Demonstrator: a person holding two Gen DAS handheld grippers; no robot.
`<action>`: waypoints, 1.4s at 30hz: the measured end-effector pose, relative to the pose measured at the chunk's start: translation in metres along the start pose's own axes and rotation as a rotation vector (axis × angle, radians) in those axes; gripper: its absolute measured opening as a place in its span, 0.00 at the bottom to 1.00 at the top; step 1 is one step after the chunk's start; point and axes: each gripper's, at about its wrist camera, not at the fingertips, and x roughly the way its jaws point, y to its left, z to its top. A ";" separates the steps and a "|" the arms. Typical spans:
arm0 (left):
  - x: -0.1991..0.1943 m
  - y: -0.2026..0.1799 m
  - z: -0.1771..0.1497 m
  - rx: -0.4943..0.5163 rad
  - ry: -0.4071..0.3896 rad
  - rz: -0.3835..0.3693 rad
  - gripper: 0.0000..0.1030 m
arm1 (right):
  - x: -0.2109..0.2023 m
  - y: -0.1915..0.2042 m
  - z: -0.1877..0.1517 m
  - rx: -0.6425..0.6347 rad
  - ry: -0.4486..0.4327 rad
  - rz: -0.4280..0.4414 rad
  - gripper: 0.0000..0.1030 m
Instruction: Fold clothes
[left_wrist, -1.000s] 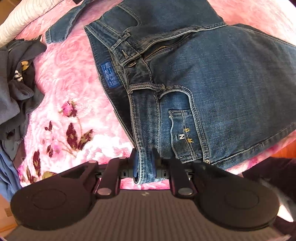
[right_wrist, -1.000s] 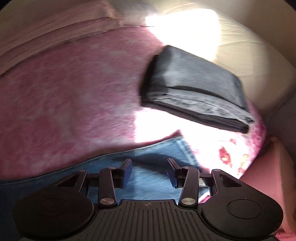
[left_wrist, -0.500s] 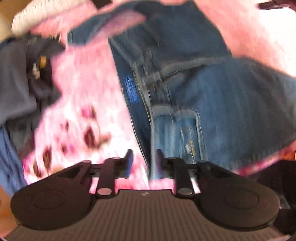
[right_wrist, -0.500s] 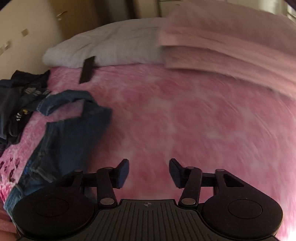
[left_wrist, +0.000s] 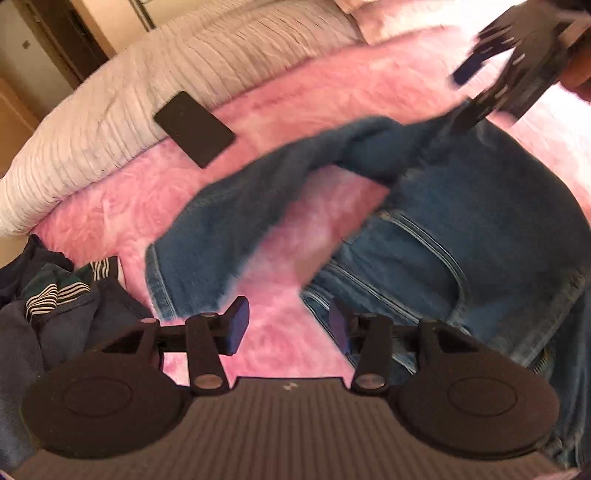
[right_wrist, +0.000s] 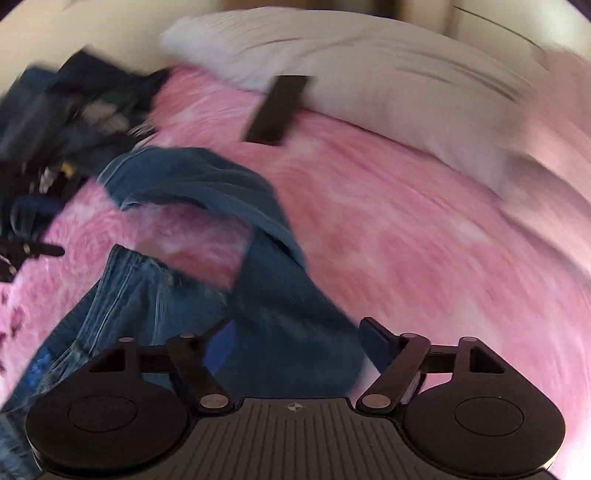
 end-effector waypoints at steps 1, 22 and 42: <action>0.000 0.000 -0.003 -0.018 -0.005 -0.002 0.43 | 0.020 0.007 0.012 -0.058 0.001 0.005 0.75; -0.021 -0.101 -0.007 0.089 -0.053 -0.216 0.43 | -0.156 -0.072 -0.096 0.798 -0.165 -0.533 0.12; -0.032 -0.201 0.092 0.239 -0.127 -0.184 0.46 | -0.199 -0.148 -0.103 0.844 -0.251 -0.231 0.79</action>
